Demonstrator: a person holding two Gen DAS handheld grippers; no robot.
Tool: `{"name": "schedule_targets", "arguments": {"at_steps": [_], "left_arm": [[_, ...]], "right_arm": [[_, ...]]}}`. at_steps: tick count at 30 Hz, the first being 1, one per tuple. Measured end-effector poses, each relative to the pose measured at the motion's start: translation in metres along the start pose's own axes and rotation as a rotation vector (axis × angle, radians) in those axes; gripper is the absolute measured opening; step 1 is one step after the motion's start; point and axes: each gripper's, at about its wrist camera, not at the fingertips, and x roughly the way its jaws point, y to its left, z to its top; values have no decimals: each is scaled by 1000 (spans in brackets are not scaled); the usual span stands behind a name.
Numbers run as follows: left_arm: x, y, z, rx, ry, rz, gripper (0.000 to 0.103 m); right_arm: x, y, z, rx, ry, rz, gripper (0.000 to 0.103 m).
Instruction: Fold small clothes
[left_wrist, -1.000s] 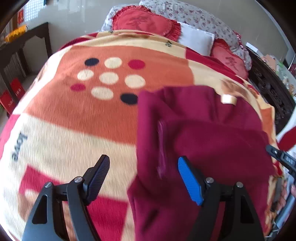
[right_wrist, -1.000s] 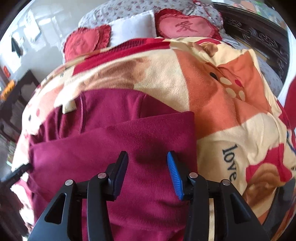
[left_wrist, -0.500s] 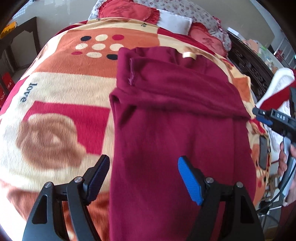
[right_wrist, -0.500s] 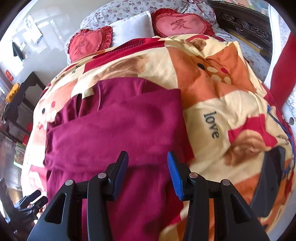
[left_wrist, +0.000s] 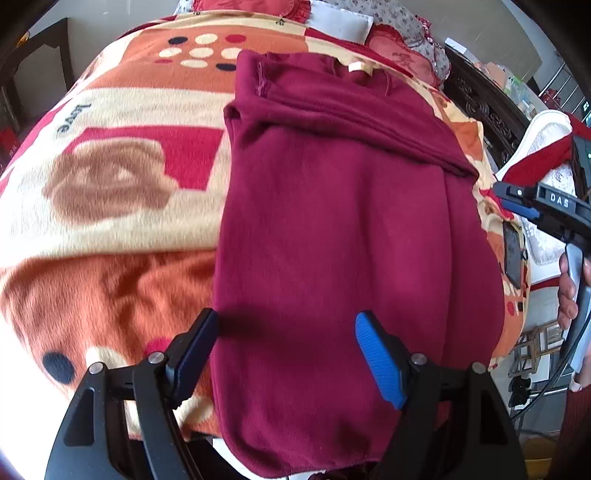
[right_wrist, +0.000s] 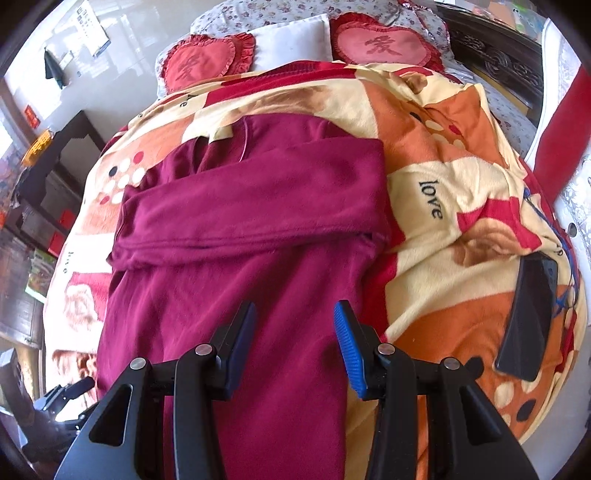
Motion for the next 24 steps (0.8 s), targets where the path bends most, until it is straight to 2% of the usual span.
{"name": "schedule_targets", "arguments": {"at_steps": [12, 20, 24], "left_arm": [[-8, 5, -8, -7, -22, 13, 80], [-10, 3, -7, 4, -22, 18, 80], [-12, 10, -6, 15, 7, -52, 80]], "right_arm": [[3, 19, -6, -31, 21, 12, 25], [6, 15, -18, -30, 41, 23, 25], [5, 2, -44, -32, 77, 29, 25]]}}
